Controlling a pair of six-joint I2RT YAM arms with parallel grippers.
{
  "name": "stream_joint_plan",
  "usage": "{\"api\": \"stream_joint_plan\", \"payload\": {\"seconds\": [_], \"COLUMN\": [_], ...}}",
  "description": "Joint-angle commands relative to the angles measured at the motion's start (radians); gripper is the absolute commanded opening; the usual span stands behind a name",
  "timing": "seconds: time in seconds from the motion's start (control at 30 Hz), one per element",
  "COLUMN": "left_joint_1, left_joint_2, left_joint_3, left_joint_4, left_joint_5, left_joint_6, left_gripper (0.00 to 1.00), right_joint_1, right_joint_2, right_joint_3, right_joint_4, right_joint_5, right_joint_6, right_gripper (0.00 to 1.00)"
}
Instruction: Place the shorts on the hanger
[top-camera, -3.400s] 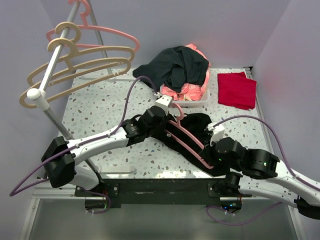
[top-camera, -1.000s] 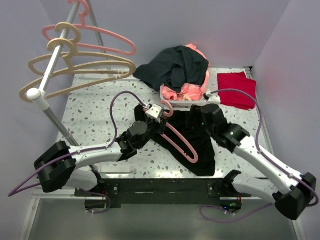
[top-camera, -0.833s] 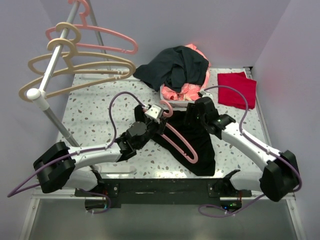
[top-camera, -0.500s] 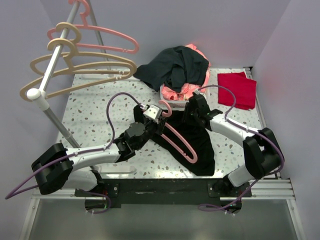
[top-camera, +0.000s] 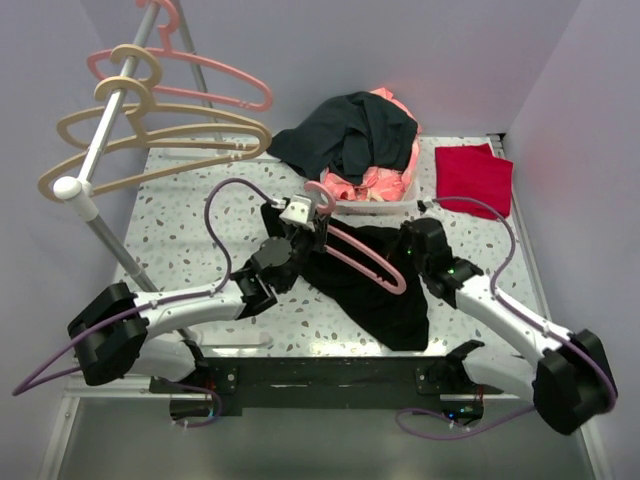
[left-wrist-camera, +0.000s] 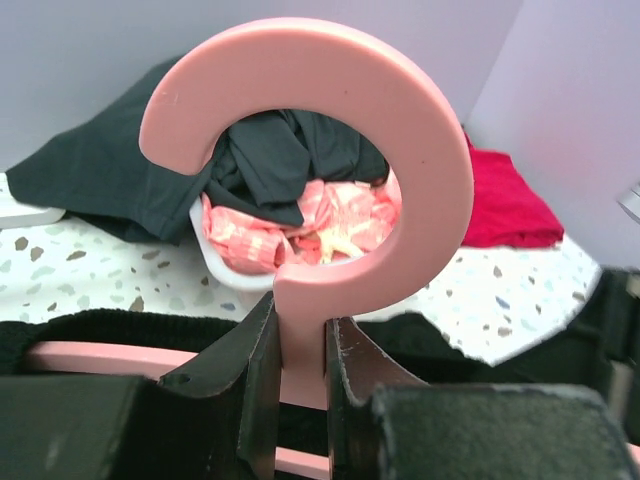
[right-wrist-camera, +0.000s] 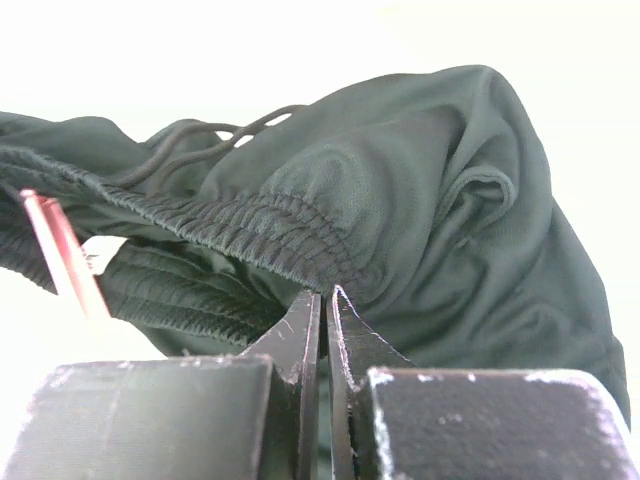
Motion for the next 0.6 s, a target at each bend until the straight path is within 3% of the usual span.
{"api": "stream_joint_plan", "payload": {"seconds": [0.0,0.57], "left_joint_1": [0.03,0.1], "left_joint_2": [0.035,0.122], "left_joint_3": [0.085,0.107], "left_joint_4": [0.095,0.166], "left_joint_5": [-0.154,-0.241], "left_joint_6": [0.005,-0.001], "left_gripper": [0.0,0.0], "right_joint_1": [-0.003,-0.004], "right_joint_2": [-0.134,-0.361], "right_joint_3": [-0.069,0.035], "right_joint_4": [-0.039,-0.376], "right_joint_5": [0.061,0.096], "right_joint_6": [0.048,0.039], "right_gripper": [0.0,0.0]}}
